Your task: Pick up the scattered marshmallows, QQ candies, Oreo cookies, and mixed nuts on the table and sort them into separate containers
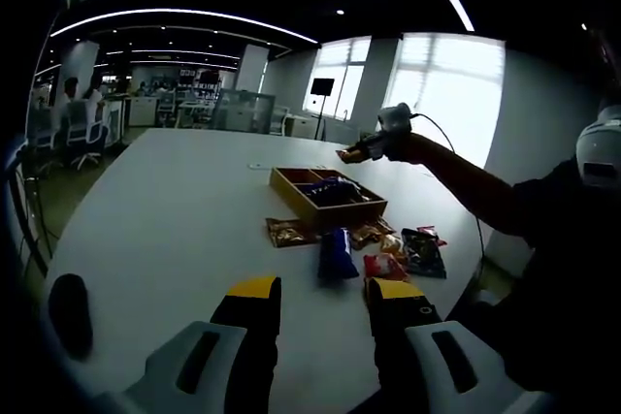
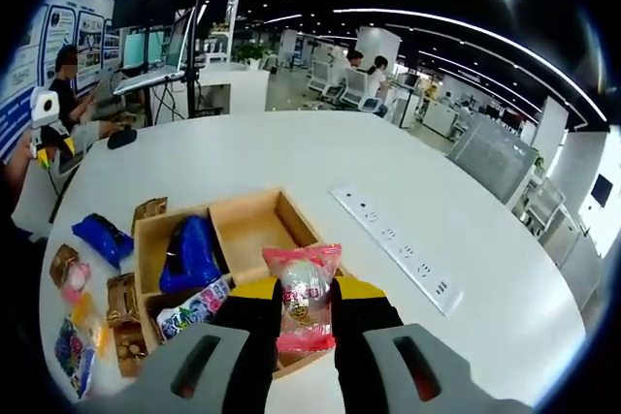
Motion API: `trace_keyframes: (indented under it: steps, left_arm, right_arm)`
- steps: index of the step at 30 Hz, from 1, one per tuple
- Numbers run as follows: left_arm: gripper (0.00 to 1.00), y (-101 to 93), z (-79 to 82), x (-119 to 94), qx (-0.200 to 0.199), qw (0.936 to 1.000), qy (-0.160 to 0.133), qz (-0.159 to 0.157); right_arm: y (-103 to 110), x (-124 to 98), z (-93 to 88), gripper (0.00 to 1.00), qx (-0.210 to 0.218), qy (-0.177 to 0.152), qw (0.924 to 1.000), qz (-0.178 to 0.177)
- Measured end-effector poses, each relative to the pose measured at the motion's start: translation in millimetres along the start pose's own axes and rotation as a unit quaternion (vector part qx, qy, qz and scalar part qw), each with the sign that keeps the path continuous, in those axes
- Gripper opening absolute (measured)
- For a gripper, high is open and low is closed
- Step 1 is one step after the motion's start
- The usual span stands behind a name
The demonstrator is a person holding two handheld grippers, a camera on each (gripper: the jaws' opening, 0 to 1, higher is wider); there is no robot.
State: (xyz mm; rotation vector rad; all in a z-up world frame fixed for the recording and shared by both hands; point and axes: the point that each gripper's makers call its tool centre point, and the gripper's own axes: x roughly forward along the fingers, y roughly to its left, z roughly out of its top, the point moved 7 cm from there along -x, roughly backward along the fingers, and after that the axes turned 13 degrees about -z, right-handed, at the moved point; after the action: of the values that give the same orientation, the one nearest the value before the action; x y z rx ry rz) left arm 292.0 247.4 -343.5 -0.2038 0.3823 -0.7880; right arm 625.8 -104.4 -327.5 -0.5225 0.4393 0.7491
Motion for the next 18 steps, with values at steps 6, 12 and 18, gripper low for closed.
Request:
trace_keyframes:
  steps: [6,12,18]
  left_arm:
    - [0.41,1.0,-0.7,2.1,-0.002,1.0000,0.001,-0.002]
    - [0.41,1.0,-1.9,2.4,-0.003,1.0000,-0.001,-0.003]
    - [0.41,3.4,-5.2,0.2,-0.008,1.0000,0.000,0.000]
  right_arm:
    - [-3.0,5.5,-2.0,0.17,0.001,0.005,1.0000,0.002]
    - [-5.5,14.5,-3.1,0.17,0.002,0.009,0.9999,0.005]
    - [-3.6,19.5,-3.4,0.17,0.002,0.009,0.9999,0.010]
